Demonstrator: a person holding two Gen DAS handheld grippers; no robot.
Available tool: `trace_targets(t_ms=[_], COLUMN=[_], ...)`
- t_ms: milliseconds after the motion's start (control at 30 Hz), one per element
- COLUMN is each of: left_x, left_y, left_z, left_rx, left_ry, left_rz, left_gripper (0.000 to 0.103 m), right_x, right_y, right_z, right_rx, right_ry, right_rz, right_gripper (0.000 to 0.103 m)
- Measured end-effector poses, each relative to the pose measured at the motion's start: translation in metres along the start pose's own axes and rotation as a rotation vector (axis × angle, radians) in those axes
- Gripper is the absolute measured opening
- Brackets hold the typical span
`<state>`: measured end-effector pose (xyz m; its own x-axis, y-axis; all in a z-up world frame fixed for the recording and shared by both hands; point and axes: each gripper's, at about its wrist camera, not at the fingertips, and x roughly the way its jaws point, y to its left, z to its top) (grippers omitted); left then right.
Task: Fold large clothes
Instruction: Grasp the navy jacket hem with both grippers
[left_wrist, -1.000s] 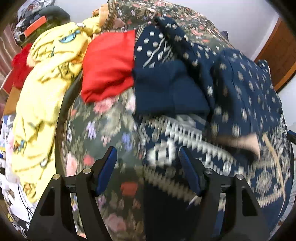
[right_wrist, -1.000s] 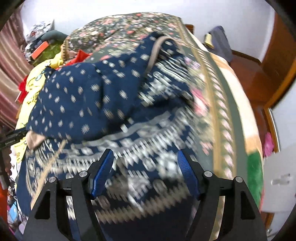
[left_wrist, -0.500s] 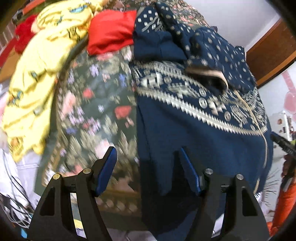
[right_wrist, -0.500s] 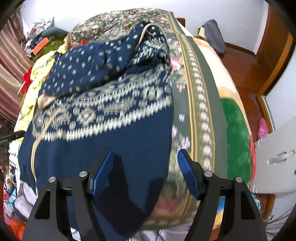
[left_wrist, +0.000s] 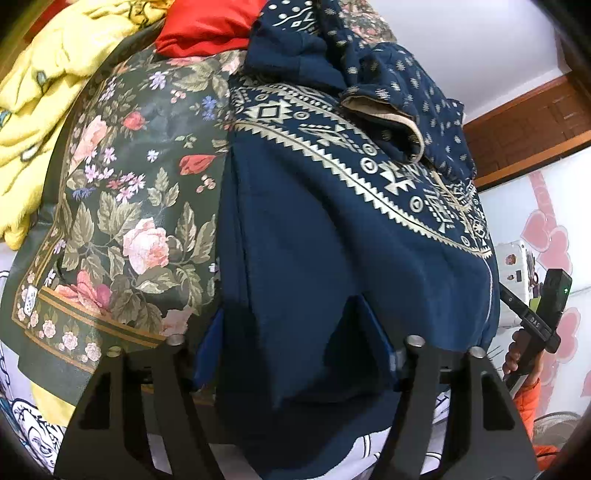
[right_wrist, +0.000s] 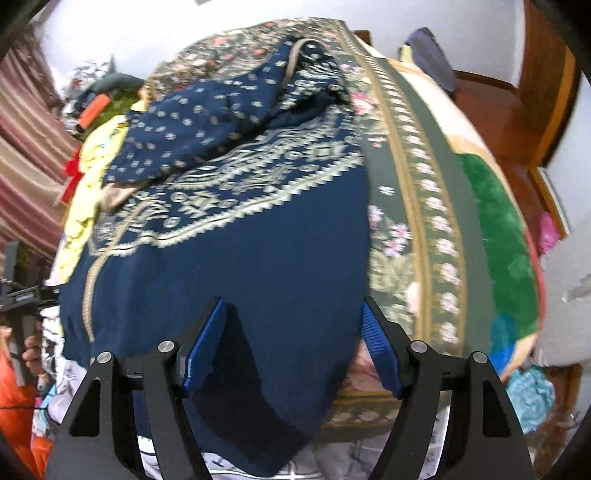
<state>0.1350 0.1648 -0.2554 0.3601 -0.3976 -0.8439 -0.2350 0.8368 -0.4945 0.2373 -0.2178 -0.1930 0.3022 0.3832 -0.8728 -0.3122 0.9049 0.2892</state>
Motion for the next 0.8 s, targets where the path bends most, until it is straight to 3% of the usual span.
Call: trace_targets(t_ms=[67, 100, 133, 167, 200, 467, 600, 700, 800], left_x=[-0.004, -0.006, -0.007, -0.01, -0.013, -0.062, -0.078, -0.062, -0.026], left_y=[-0.007, -0.009, -0.013, -0.018, -0.024, -0.055, -0.062, -0.054, -0.034], left_z=[0.0, 0.0, 0.001, 0.003, 0.006, 0.051, 0.075, 0.091, 0.099], left_rx=[0.026, 0.04, 0.056, 0.07, 0.082, 0.147, 0.159, 0.141, 0.1], left_ry=[-0.015, -0.019, -0.027, -0.041, -0.06, -0.267, -0.384, -0.377, -0.291], left_rz=[-0.001, -0.001, 0.003, 0.014, 0.023, -0.001, 0.055, 0.141, 0.193], left_gripper=[0.035, 0.018, 0.012, 0.011, 0.011, 0.01, 0.01, 0.01, 0.012], right_x=[0.002, 0.001, 0.001, 0.001, 0.0, -0.02, -0.03, -0.019, 0.011], right_y=[0.006, 0.009, 0.012, 0.014, 0.015, 0.035, 0.042, 0.035, 0.019], right_z=[0.0, 0.0, 0.001, 0.002, 0.004, 0.04, 0.07, 0.088, 0.095], right_rx=[-0.029, -0.04, -0.05, -0.05, -0.055, -0.131, -0.152, -0.114, -0.072], right_ry=[-0.011, -0.015, -0.014, -0.015, -0.015, -0.127, -0.22, -0.245, -0.19], right_rz=[0.013, 0.022, 0.042, 0.05, 0.052, 0.077, 0.049, -0.012, -0.043], right_gripper=[0.062, 0.047, 0.033, 0.026, 0.012, 0.01, 0.01, 0.01, 0.01])
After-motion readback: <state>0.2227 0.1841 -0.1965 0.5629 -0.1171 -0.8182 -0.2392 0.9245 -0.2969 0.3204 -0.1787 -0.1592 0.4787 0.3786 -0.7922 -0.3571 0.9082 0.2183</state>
